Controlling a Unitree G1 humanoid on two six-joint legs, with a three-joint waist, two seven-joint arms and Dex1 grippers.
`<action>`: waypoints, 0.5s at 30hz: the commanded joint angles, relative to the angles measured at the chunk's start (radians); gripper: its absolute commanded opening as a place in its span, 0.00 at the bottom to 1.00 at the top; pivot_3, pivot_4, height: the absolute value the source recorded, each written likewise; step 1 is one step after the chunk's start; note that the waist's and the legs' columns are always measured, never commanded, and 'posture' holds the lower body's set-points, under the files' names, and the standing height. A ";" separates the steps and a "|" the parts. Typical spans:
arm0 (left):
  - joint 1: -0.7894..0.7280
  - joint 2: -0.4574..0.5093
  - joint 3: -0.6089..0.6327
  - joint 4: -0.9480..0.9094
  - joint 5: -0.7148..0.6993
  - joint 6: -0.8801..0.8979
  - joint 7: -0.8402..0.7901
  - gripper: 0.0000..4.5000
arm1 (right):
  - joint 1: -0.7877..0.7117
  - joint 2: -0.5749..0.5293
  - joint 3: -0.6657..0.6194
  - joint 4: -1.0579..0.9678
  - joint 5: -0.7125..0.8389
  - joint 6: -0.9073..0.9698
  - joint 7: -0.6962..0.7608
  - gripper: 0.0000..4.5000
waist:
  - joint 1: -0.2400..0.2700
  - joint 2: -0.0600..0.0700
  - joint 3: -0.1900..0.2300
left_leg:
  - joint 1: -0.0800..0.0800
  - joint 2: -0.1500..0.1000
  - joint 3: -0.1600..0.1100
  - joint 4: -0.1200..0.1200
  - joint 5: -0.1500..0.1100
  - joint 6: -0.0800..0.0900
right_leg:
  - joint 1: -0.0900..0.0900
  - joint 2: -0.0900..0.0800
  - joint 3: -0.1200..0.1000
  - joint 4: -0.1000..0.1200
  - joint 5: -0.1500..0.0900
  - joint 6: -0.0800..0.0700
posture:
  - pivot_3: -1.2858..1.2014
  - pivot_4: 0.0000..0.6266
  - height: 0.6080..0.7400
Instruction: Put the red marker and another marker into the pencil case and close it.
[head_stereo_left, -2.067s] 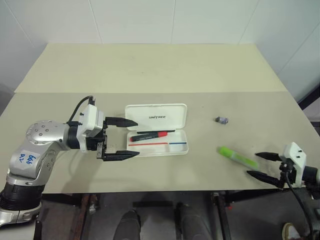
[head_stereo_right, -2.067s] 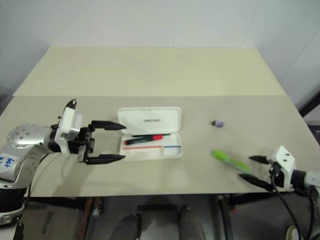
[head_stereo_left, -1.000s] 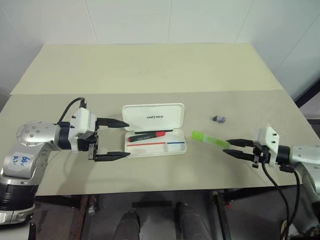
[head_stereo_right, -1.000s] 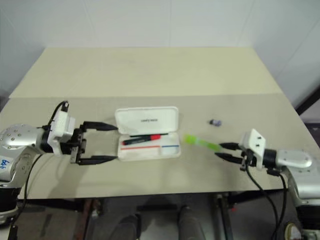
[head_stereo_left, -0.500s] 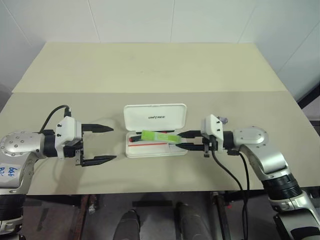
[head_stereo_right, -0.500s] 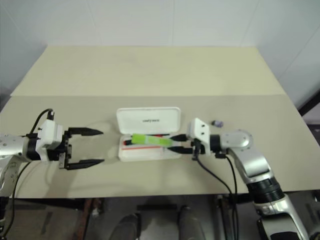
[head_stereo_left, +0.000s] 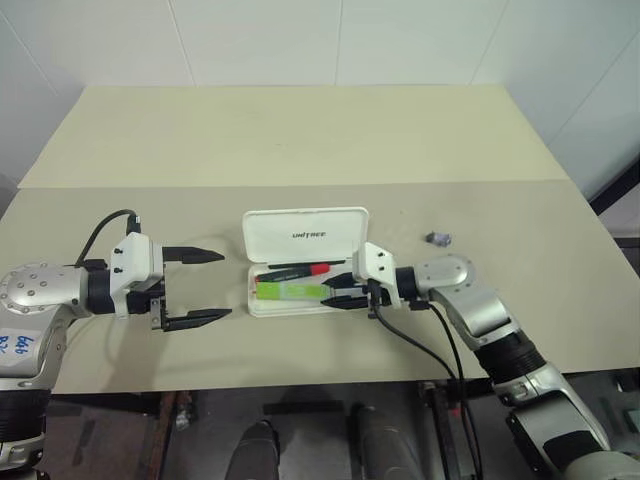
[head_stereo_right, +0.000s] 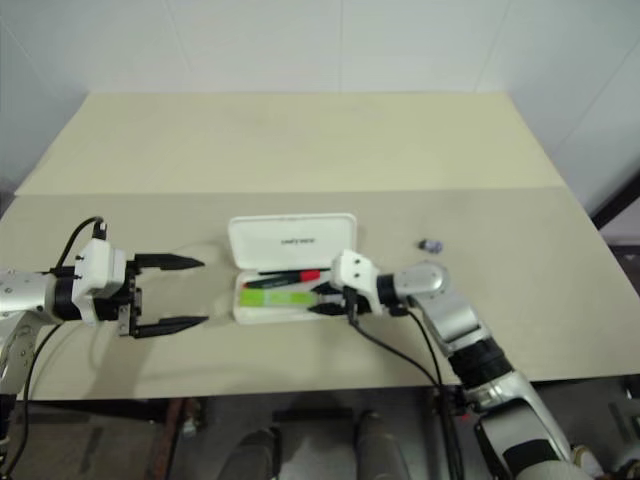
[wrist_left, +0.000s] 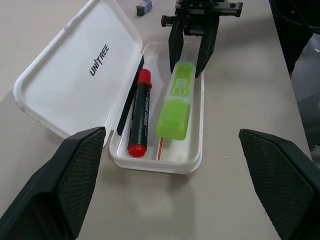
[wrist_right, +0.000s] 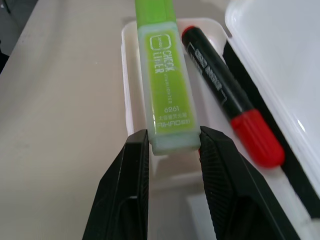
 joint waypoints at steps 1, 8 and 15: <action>0.008 0.016 0.030 -0.021 -0.007 -0.003 0.008 1.00 | -0.021 0.005 0.007 0.020 -0.017 -0.043 0.022 0.24 | 0.000 0.000 0.000 | 0.000 0.000 0.000 0.000 0.000 0.000 | 0.000 0.000 0.000 0.000 0.000 0.000 | 0.52 0.24 1.00; 0.018 0.015 0.035 -0.040 -0.012 0.006 0.022 1.00 | -0.037 0.004 0.011 0.048 -0.024 -0.066 0.062 0.24 | 0.000 0.000 0.000 | 0.000 0.000 0.000 0.000 0.000 0.000 | 0.000 0.000 0.000 0.000 0.000 0.000 | 0.52 0.24 1.00; 0.006 0.010 0.024 -0.038 -0.010 0.006 0.032 1.00 | -0.065 0.008 0.017 0.097 -0.038 -0.087 0.089 0.24 | -0.001 0.000 0.000 | 0.001 0.000 0.000 0.000 0.000 0.000 | 0.000 0.000 0.000 0.000 0.000 0.000 | 0.52 0.24 1.00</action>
